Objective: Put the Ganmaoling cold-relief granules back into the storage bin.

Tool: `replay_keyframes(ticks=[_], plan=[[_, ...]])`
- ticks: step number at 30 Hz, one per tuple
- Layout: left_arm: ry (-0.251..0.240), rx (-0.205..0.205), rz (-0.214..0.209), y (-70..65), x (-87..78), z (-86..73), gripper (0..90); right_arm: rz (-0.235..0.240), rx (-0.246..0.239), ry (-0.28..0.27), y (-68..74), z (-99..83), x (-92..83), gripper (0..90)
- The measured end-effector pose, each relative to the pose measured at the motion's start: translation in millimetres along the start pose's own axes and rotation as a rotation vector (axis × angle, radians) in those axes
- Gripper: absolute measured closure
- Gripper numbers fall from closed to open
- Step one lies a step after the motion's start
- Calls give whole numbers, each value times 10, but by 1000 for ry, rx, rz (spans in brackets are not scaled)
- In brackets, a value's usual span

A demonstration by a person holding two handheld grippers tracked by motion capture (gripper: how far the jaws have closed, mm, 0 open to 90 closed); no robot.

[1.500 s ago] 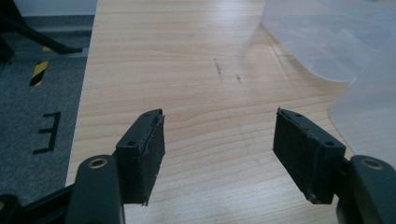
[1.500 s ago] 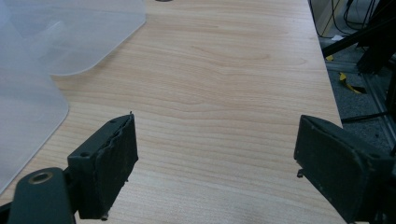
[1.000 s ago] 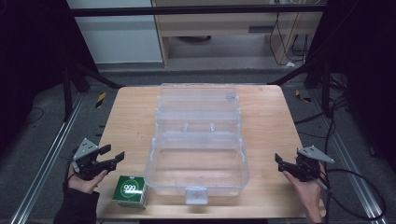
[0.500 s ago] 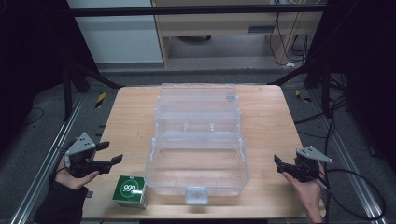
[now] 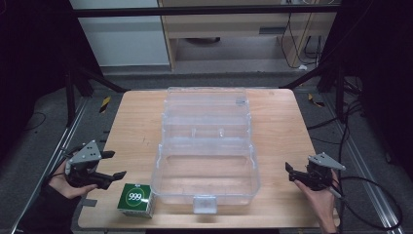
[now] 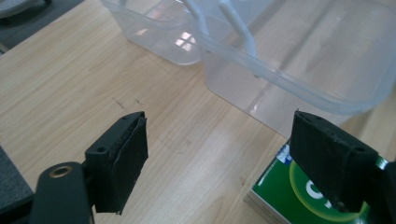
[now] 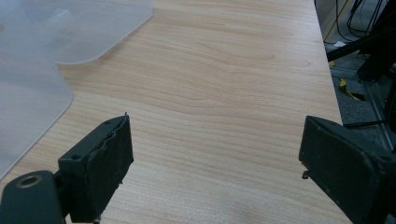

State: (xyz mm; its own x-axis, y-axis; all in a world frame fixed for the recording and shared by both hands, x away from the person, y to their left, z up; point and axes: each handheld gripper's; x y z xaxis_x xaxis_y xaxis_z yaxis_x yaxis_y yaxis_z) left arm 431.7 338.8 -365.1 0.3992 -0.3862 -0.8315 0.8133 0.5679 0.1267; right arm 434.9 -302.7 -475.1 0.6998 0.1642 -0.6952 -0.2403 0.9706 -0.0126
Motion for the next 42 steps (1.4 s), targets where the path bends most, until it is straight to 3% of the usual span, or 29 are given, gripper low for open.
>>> replay_keyframes(ticks=[9, 24, 42], plan=[[90, 121, -49, -72, 16, 100, 174, 5, -9, 4, 5, -3, 16, 87], [191, 256, -108, -205, 108, 161, 145, 6, -29, 8, 5, -10, 31, 70], [241, 310, -119, -315, 176, 178, 91, 9, -44, 21, 15, -16, 47, 67]])
Point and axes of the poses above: each handheld gripper's, and its own axes: x roughly forward along the jaws, z roughly out of its top, y roughly to its left, and after that the axes turned 13 degrees about y, right-handed
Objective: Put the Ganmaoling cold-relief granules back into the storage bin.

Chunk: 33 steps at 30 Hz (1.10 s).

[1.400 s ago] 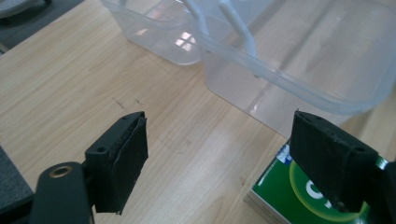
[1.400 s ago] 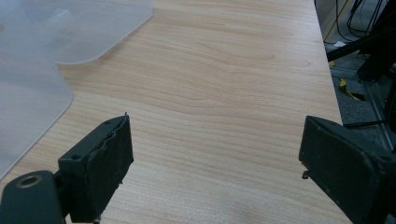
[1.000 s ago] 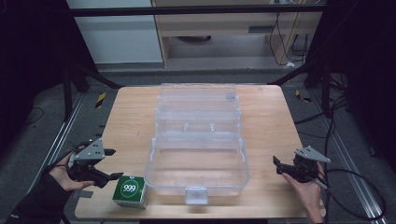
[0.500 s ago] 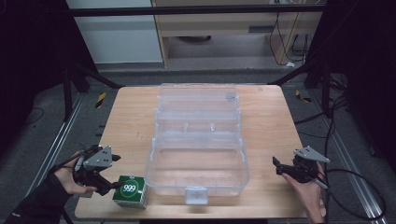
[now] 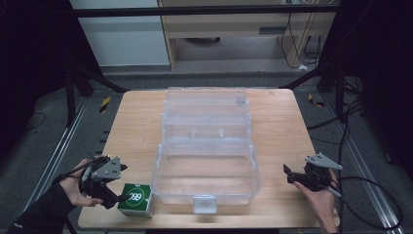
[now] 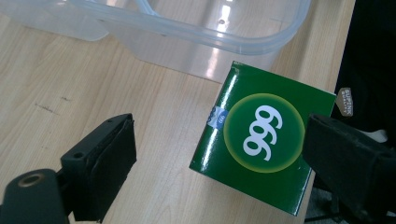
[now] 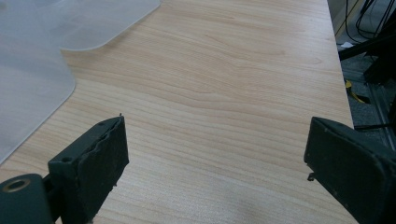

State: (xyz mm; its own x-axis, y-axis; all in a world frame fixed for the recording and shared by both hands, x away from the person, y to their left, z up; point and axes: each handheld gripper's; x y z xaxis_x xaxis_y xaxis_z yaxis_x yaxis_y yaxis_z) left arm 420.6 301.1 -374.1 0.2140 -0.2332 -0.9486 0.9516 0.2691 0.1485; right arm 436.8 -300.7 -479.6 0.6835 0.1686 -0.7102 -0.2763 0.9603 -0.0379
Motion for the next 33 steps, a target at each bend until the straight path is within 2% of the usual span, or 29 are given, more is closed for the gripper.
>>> replay_keyframes(ticks=[14, 33], plan=[[58, 65, -36, -91, 99, 81, 60, 6, -4, 12, 8, -1, 14, 58], [86, 95, -74, -134, 237, 103, 50, 7, -9, 24, 12, -3, 28, 50]])
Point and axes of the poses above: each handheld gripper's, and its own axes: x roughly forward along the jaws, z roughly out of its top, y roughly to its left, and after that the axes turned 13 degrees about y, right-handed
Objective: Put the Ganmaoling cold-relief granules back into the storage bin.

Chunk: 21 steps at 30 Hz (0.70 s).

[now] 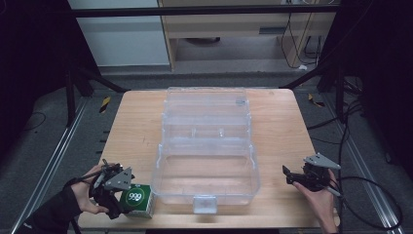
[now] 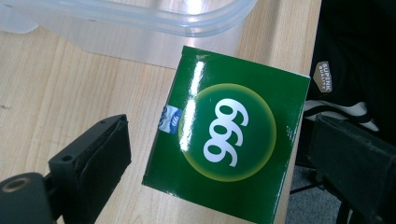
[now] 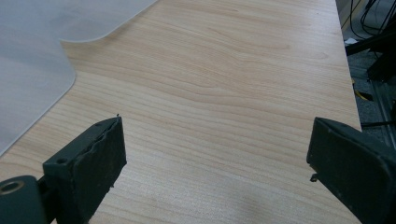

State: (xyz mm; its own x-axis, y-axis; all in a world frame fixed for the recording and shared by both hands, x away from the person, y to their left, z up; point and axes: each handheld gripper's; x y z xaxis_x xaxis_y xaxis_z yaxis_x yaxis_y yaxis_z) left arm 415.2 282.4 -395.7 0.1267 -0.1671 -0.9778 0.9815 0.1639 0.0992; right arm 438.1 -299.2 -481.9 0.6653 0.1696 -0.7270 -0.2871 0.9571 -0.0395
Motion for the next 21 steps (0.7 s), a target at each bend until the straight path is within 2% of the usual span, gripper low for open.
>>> replay_keyframes(ticks=[10, 21], plan=[[24, 27, -16, -8, 86, 53, 44, 2, -4, 6, 7, -2, 11, 47], [37, 38, -36, 19, 190, 101, 41, 7, -20, 18, 17, -4, 35, 41]])
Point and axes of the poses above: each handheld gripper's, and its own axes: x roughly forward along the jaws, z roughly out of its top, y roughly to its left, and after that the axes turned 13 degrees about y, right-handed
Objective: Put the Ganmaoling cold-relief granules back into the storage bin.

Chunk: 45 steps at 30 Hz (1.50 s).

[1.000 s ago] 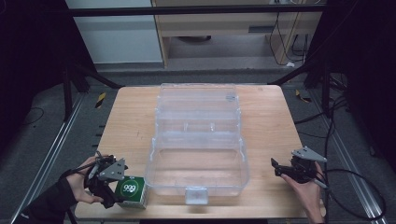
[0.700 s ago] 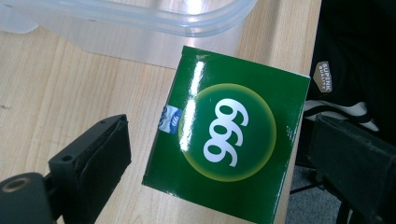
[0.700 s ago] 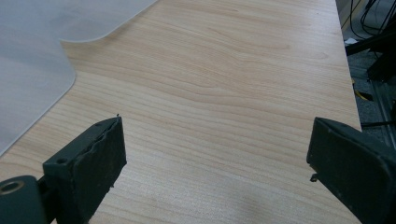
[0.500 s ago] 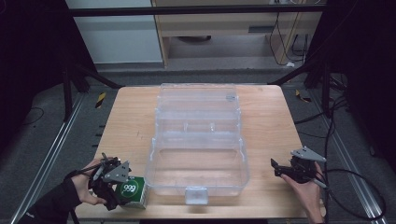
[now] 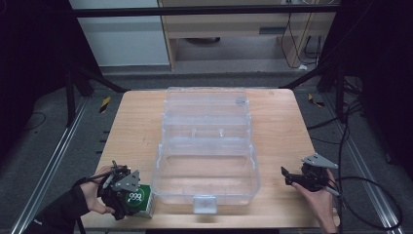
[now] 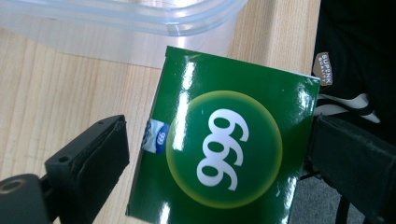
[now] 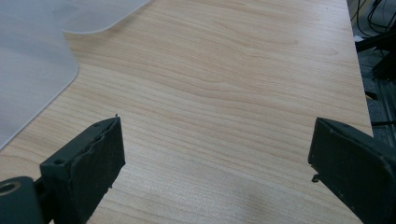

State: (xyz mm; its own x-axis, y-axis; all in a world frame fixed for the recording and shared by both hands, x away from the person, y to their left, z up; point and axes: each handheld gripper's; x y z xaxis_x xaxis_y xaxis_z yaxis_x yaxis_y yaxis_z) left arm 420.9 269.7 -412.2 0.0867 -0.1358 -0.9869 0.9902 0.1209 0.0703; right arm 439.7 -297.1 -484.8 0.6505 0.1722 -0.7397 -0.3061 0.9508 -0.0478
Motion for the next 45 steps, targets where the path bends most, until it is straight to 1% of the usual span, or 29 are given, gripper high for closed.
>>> replay_keyframes(ticks=[4, 5, 10, 11, 19, 20, 22, 24, 27, 28, 29, 30, 33, 40, 42, 45], plan=[[12, 6, -13, 5, 51, 13, 39, -1, 3, 1, -2, 1, -1, 40], [23, 9, -17, 4, 81, 16, 41, -2, 3, 0, -4, 1, -2, 40], [40, 18, -23, 14, 132, 15, 43, -1, 3, 2, -3, 2, -1, 39], [36, 15, -28, 17, 142, 14, 43, -1, 3, 2, -3, 2, -1, 39], [45, 31, -45, 40, 218, 30, 51, 2, 1, 11, 5, 2, 10, 38], [47, 25, -50, 38, 227, 30, 52, 2, 0, 10, 5, 1, 12, 38], [51, 34, -50, 46, 242, 33, 55, 2, -1, 12, 7, 2, 14, 38], [51, 30, -54, 41, 249, 32, 61, 2, -3, 12, 9, 3, 16, 38], [43, 35, -55, 42, 243, 25, 75, 6, -1, 13, 7, 3, 15, 38], [40, 37, -56, 45, 235, 17, 87, 3, -4, 13, 5, 2, 18, 38], [27, 29, -62, 43, 217, 0, 115, 3, -3, 13, 5, 2, 19, 39], [27, 29, -62, 43, 217, 0, 122, 3, -3, 13, 5, 2, 19, 39], [19, 21, -61, 34, 196, -33, 131, 6, 0, 14, 7, 3, 13, 39], [35, 6, -65, 10, 156, -76, 142, 4, -1, 16, 6, 1, 19, 39], [27, -2, -69, 6, 126, -93, 143, 4, -1, 16, 5, 1, 19, 39], [15, -14, -59, 7, 54, -127, 143, 4, -1, 16, 5, 2, 20, 39]])
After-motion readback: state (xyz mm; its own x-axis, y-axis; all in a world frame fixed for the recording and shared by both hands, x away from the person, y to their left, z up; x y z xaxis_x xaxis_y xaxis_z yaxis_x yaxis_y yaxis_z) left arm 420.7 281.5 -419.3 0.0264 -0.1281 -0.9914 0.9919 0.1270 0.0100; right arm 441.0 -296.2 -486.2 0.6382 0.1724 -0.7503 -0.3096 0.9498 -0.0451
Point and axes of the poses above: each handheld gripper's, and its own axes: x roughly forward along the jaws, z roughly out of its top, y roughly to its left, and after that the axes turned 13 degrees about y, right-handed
